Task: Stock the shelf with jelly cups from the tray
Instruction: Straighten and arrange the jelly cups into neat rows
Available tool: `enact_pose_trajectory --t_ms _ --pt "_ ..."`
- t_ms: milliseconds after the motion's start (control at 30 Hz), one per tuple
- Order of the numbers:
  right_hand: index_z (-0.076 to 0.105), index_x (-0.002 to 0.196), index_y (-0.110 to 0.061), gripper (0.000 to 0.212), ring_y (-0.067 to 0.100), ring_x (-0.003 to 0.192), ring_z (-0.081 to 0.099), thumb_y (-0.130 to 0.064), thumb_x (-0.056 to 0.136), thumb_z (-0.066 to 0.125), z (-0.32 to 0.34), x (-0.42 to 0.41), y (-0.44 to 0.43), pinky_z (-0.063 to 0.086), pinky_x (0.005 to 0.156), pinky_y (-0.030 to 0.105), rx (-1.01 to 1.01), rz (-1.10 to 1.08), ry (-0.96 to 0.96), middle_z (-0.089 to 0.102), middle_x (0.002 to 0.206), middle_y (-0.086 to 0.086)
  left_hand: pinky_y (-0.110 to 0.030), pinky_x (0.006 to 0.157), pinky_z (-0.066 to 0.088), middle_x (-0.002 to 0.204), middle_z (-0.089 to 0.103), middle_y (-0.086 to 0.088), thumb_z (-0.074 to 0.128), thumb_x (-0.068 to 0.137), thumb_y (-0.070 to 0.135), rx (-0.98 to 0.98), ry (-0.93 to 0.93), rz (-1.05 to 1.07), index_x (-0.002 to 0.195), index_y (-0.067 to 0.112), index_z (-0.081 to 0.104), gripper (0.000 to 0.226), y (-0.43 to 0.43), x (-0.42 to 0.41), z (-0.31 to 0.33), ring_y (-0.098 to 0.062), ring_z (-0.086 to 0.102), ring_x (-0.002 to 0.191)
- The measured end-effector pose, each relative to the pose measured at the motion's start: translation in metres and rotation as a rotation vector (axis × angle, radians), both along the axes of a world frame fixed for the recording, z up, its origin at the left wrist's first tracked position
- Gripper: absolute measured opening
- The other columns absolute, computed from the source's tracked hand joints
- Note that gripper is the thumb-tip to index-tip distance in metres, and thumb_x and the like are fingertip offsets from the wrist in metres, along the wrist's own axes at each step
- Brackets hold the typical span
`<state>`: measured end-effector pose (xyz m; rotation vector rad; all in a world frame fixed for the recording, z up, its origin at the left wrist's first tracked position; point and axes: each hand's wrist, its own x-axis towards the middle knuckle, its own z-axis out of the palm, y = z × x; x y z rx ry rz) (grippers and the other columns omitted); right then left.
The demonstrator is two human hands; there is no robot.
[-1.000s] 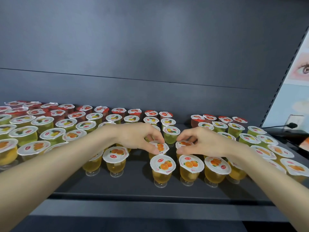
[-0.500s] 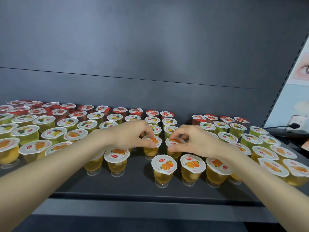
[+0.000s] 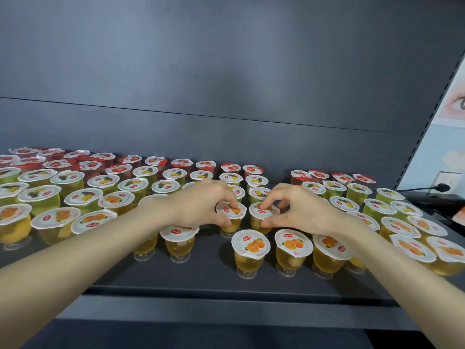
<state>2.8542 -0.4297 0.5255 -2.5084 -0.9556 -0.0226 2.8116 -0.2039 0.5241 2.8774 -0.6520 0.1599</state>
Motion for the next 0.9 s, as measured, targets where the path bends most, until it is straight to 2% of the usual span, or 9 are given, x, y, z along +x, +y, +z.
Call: enact_pose_trajectory --t_ms 167,367,467,567,700,833,900 --pt "0.068 0.102 -0.026 0.027 0.010 0.091 0.057 -0.035 0.077 0.075 -0.002 -0.001 0.001 0.054 0.078 0.028 -0.012 -0.016 -0.018 0.056 0.107 -0.007 -0.023 0.084 0.044 0.115 0.054 0.006 0.064 0.086 0.038 0.051 -0.054 -0.001 0.121 0.023 0.060 0.038 -0.004 -0.003 0.001 -0.007 0.044 0.098" --pt "0.067 0.106 -0.027 0.028 0.011 0.095 0.058 -0.037 0.080 0.072 0.000 -0.006 0.000 0.054 0.083 0.033 -0.043 -0.019 -0.018 0.057 0.110 -0.006 -0.028 0.089 0.047 0.124 0.055 0.003 0.061 0.088 0.040 0.106 -0.066 0.003 0.126 0.022 0.058 0.042 -0.007 -0.010 0.002 -0.012 0.050 0.110" --pt "0.069 0.105 -0.026 0.025 0.010 0.098 0.058 -0.039 0.083 0.068 0.000 -0.012 -0.004 0.054 0.085 0.032 0.003 -0.039 -0.041 0.058 0.109 -0.007 -0.031 0.091 0.048 0.122 0.056 0.005 0.057 0.091 0.037 0.049 -0.075 0.010 0.124 0.025 0.060 0.034 -0.004 -0.017 0.004 -0.010 0.051 0.110" --pt "0.069 0.107 -0.023 0.027 0.009 0.102 0.058 -0.039 0.084 0.066 0.002 -0.025 -0.010 0.054 0.087 0.033 0.074 -0.067 -0.070 0.061 0.111 -0.007 -0.028 0.089 0.046 0.117 0.057 0.008 0.052 0.094 0.036 -0.079 -0.124 0.023 0.121 0.026 0.062 0.030 -0.005 -0.030 0.007 -0.007 0.051 0.105" --pt "0.067 0.109 -0.025 0.025 0.004 0.101 0.057 -0.036 0.087 0.064 0.002 -0.051 -0.020 0.051 0.082 0.021 0.138 -0.090 -0.081 0.062 0.111 -0.010 -0.024 0.091 0.043 0.117 0.057 0.011 0.053 0.093 0.038 -0.230 -0.160 -0.035 0.122 0.025 0.061 0.033 -0.015 -0.057 0.003 -0.002 0.049 0.105" --pt "0.065 0.113 -0.027 0.028 0.002 0.106 0.054 -0.037 0.087 0.065 -0.004 -0.077 -0.031 0.046 0.086 0.019 0.132 -0.115 -0.105 0.062 0.114 -0.014 -0.027 0.097 0.043 0.125 0.053 0.012 0.055 0.090 0.044 -0.242 -0.169 -0.097 0.127 0.027 0.055 0.041 -0.027 -0.079 -0.018 -0.001 0.046 0.112" --pt "0.065 0.114 -0.027 0.030 0.002 0.105 0.053 -0.037 0.086 0.065 -0.009 -0.087 -0.034 0.043 0.081 0.012 0.128 -0.122 -0.095 0.062 0.114 -0.015 -0.030 0.099 0.042 0.128 0.050 0.011 0.057 0.089 0.043 -0.231 -0.193 -0.107 0.130 0.027 0.052 0.044 -0.033 -0.086 -0.029 -0.003 0.044 0.116"
